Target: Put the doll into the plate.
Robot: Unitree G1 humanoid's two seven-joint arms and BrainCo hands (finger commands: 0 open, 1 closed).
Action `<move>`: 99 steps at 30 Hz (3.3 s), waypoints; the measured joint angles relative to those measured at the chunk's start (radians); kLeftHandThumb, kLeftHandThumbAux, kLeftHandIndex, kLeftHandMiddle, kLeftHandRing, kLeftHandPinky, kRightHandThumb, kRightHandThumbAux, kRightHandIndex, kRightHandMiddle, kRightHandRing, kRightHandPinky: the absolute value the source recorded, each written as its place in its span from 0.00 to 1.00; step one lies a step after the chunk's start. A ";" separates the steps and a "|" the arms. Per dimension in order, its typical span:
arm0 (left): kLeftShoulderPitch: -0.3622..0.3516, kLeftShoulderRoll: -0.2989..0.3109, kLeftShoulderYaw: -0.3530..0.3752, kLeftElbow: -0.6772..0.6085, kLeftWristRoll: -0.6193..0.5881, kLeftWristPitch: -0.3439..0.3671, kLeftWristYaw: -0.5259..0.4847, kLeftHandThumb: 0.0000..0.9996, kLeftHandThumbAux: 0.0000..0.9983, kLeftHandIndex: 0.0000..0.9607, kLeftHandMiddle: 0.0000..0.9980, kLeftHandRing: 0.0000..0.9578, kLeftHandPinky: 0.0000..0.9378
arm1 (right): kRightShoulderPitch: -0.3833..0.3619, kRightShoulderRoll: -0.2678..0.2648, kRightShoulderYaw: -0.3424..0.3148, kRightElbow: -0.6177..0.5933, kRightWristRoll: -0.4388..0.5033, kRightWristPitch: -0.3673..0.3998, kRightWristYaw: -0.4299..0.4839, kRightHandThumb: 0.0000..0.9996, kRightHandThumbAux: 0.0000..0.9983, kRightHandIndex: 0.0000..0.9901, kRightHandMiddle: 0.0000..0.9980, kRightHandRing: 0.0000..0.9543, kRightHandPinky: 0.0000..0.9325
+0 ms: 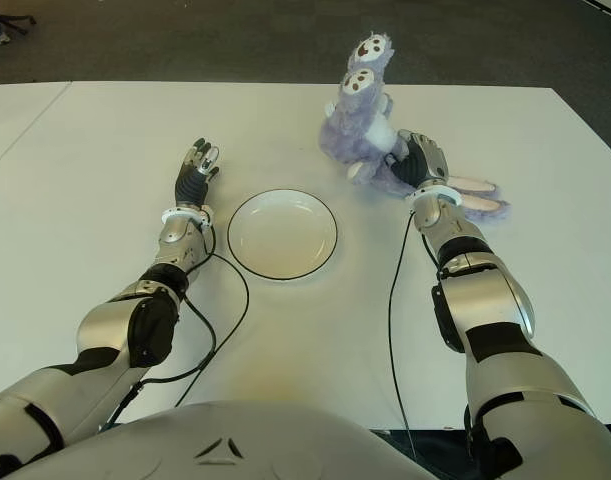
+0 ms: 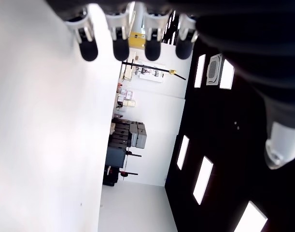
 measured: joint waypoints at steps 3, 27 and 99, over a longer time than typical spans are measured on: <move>0.000 0.000 0.001 0.000 0.000 0.000 0.000 0.00 0.54 0.02 0.03 0.03 0.03 | 0.001 -0.003 -0.006 0.000 0.000 -0.002 -0.007 0.70 0.72 0.44 0.83 0.88 0.88; 0.000 0.003 -0.002 0.000 0.002 0.000 0.000 0.00 0.53 0.00 0.02 0.01 0.02 | -0.033 -0.050 0.036 -0.156 -0.055 -0.182 -0.245 0.70 0.72 0.44 0.86 0.91 0.91; 0.001 0.003 -0.004 0.000 0.012 0.002 0.008 0.00 0.53 0.01 0.02 0.02 0.03 | 0.453 -0.012 0.164 -0.992 -0.129 -0.256 0.308 0.70 0.72 0.44 0.90 0.92 0.94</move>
